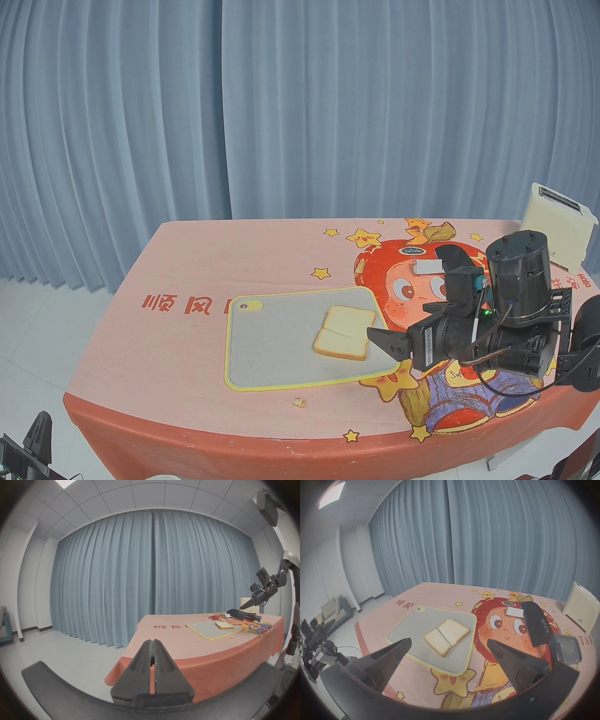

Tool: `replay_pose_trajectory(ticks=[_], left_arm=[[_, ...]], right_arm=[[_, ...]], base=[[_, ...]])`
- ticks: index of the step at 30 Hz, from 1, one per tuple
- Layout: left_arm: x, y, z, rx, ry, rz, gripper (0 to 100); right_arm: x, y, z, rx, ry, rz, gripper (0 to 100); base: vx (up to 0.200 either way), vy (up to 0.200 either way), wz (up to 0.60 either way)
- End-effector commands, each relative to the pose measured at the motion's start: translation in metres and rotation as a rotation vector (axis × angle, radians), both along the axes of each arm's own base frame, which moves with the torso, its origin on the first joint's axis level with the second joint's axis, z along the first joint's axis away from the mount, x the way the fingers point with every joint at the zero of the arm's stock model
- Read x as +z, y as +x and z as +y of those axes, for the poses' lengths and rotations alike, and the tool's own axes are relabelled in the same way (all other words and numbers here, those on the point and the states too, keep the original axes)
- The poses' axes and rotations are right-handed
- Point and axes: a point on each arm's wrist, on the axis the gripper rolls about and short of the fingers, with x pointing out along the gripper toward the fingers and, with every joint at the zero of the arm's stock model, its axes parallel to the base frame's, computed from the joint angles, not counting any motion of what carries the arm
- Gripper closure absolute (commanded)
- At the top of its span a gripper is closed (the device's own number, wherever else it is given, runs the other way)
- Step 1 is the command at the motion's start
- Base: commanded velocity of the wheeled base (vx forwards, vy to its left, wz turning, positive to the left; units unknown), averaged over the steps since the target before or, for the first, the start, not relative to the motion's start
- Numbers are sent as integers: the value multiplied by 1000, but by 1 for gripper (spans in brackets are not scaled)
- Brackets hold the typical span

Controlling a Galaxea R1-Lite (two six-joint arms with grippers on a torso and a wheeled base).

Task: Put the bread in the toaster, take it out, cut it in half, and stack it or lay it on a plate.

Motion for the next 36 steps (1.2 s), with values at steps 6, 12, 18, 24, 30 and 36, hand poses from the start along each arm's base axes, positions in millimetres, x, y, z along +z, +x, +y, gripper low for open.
replay_pose_trajectory(ticks=[6, 12, 18, 24, 30, 36], left_arm=[[-5, 1, 0, 0, 1, 18, 100], [-5, 1, 0, -1, 0, 19, 100], [-5, 1, 0, -1, 0, 18, 100], [-5, 1, 0, -1, 0, 18, 100], [-5, 1, 0, -1, 0, 18, 100], [-5, 1, 0, 0, 0, 18, 100]], right_arm=[[1, 1, 0, 4, -7, -7, 0], [15, 8, 8, 25, 25, -47, 0], [10, 25, 14, 19, -7, -46, 0], [16, 42, 19, 2, 3, -62, 0], [9, 49, 24, 14, -29, -56, 0], [9, 53, 28, 15, -29, -61, 0]], base=[[0, 0, 0], [0, 0, 0], [0, 0, 0], [0, 0, 0], [0, 0, 0], [0, 0, 0]])
